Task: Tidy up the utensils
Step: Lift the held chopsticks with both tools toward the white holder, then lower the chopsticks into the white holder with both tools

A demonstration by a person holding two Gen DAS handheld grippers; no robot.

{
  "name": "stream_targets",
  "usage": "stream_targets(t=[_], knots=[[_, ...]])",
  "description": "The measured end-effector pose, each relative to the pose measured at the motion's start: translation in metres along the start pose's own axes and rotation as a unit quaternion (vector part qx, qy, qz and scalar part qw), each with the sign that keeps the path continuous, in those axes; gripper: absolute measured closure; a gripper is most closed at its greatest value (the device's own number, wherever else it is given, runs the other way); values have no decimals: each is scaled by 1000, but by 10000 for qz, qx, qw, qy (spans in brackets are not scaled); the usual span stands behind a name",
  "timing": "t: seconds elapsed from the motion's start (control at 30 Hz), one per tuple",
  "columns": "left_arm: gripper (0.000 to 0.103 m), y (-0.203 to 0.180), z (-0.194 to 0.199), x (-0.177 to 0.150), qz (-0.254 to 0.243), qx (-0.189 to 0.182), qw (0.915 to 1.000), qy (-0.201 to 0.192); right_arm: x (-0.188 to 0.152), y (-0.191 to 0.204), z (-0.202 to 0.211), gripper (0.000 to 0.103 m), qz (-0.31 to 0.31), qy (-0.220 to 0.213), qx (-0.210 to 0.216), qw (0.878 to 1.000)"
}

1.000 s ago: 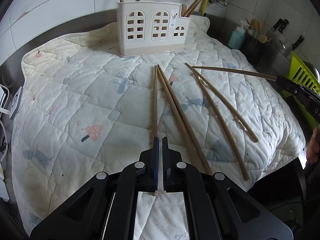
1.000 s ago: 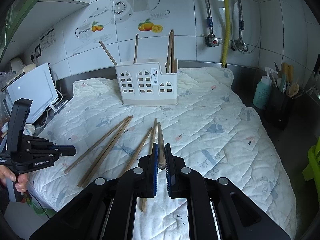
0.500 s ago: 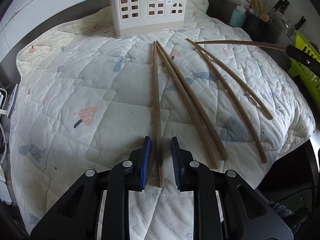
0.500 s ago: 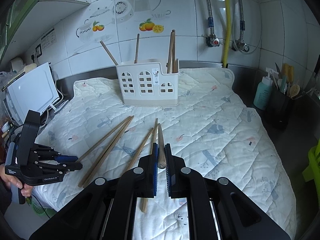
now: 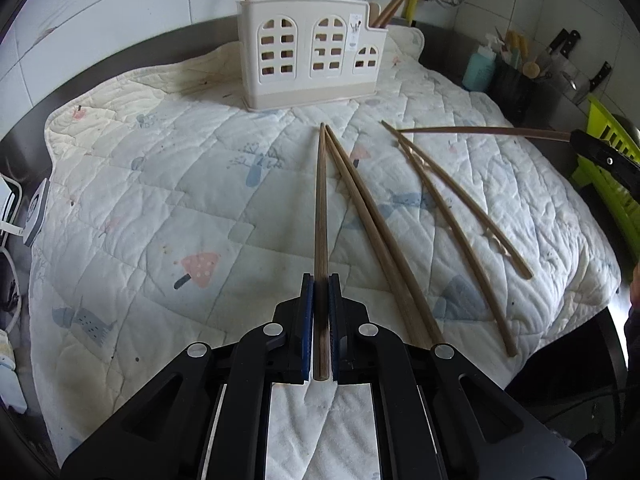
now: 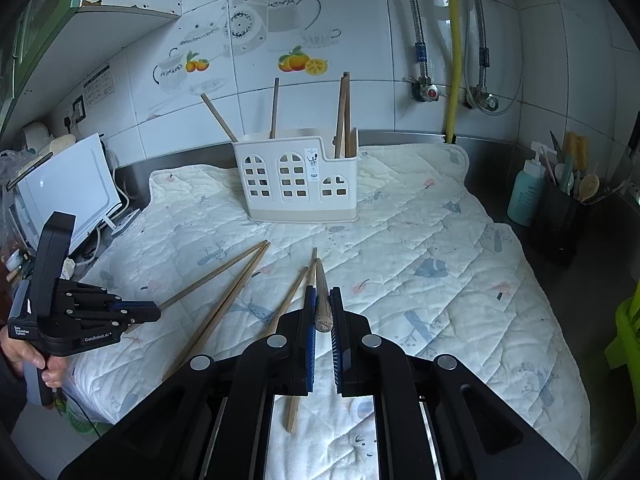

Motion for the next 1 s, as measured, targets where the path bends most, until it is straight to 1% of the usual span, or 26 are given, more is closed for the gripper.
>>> stream_targets(t=[0.2, 0.53, 0.7, 0.83, 0.87, 1.0], knots=[[98, -1, 20, 23, 100, -57, 9989, -448, 23, -2, 6, 96, 108, -197, -11, 9997], [98, -3, 28, 58, 111, -66, 9962, -867, 67, -7, 4, 96, 312, -426, 58, 9986], [98, -5, 35, 75, 193, -135, 9922, -1226, 85, -9, 1, 96, 354, -520, 102, 9980], [98, -10, 37, 85, 103, -101, 9872, -1586, 94, -9, -1, 96, 354, -584, 111, 9976], [98, -10, 37, 87, 92, -77, 9865, -1633, 95, -9, -1, 96, 358, -599, 109, 9975], [98, -10, 34, 91, 149, -143, 9867, -1613, 101, -10, 0, 96, 393, -633, 65, 9972]])
Point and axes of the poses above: each gripper's, at about its wrist camera, not at the fingertips, and z roughly against the way its jaws point, y to its left, x to its top, the point moved 8 cm from there along -z, roughly the way its jaws point, and after that the axes turned 12 degrees about z, right-handed, at the moved point
